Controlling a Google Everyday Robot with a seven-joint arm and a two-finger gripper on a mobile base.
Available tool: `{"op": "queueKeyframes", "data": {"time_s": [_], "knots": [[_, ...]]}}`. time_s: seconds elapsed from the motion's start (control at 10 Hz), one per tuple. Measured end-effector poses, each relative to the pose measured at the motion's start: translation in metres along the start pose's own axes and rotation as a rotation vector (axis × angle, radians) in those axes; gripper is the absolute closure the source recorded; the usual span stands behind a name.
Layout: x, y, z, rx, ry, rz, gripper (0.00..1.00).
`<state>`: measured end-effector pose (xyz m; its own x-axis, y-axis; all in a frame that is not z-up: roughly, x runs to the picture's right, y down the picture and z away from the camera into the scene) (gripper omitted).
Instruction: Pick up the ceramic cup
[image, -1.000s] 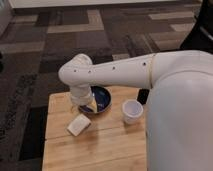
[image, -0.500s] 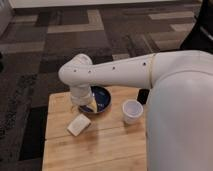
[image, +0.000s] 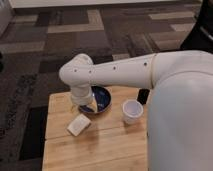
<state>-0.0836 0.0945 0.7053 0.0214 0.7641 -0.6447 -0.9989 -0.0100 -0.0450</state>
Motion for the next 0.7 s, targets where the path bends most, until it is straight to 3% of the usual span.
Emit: {"op": "queueKeyframes", "data": {"time_s": [0.3,0.7], "knots": [[-0.003,-0.028,-0.007,-0.033,-0.009,0.031,0.35],[-0.001,-0.102,-0.03,-0.013,-0.048,0.091,0.35]]}}
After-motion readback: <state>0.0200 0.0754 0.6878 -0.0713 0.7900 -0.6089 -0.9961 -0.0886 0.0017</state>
